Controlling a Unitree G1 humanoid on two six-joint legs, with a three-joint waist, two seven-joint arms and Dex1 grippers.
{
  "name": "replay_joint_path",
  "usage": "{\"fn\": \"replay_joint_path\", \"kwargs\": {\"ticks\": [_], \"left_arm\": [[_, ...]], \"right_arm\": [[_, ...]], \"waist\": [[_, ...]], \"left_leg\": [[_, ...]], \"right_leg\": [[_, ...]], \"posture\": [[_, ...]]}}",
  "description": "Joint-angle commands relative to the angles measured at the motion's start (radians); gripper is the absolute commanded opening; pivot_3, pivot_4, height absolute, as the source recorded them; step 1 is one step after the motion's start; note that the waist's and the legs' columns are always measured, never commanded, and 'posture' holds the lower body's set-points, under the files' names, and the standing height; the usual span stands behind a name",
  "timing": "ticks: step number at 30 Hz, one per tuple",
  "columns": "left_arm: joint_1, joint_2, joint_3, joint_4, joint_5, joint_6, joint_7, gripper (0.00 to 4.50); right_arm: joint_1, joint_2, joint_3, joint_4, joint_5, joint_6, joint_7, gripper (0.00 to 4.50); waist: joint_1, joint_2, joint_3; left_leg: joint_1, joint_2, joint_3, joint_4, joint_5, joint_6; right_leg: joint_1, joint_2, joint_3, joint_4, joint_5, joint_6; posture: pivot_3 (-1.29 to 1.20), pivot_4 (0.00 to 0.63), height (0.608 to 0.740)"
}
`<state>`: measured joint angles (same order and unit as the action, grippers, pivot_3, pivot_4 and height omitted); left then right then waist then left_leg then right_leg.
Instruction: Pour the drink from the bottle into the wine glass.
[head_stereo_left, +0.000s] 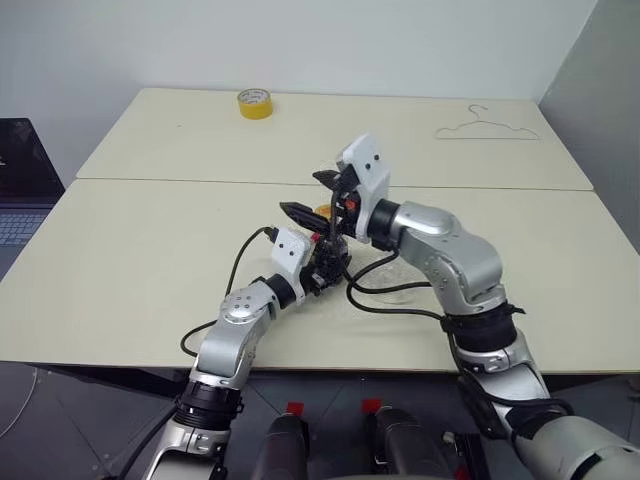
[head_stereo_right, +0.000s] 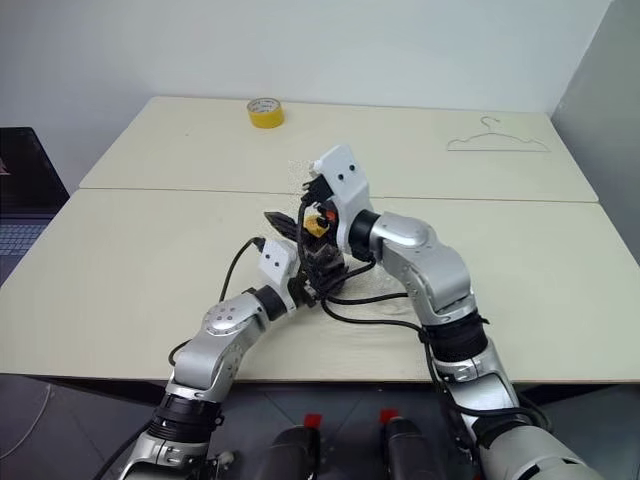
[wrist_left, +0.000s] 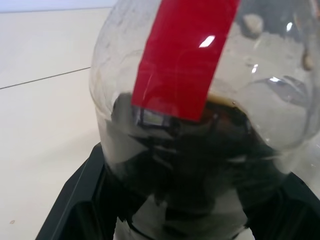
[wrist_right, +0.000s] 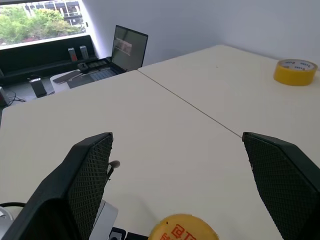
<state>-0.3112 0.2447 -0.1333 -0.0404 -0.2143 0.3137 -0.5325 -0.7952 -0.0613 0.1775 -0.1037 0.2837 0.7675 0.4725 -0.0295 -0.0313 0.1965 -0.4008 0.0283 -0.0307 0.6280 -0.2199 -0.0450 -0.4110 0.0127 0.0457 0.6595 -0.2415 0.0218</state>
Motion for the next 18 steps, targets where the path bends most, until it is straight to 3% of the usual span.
{"fn": "replay_joint_path", "kwargs": {"ticks": [1, 18], "left_arm": [[0.007, -0.005, -0.027, 0.035, 0.028, 0.008, 0.002, 3.09], [0.003, 0.013, 0.000, 0.055, 0.035, -0.013, -0.007, 3.09]], "right_arm": [[-0.035, 0.013, -0.025, 0.034, -0.016, -0.026, -0.042, 4.43], [0.017, -0.043, -0.107, 0.007, 0.027, -0.010, -0.052, 4.43]], "waist": [[0.000, 0.000, 0.000], [-0.001, 0.000, 0.000]], "left_leg": [[0.000, 0.000, 0.000, 0.000, 0.000, 0.000], [0.000, 0.000, 0.000, 0.000, 0.000, 0.000]], "right_leg": [[0.000, 0.000, 0.000, 0.000, 0.000, 0.000], [0.000, 0.000, 0.000, 0.000, 0.000, 0.000]], "posture": [[0.00, 0.150, 0.740], [0.00, 0.150, 0.740]]}}
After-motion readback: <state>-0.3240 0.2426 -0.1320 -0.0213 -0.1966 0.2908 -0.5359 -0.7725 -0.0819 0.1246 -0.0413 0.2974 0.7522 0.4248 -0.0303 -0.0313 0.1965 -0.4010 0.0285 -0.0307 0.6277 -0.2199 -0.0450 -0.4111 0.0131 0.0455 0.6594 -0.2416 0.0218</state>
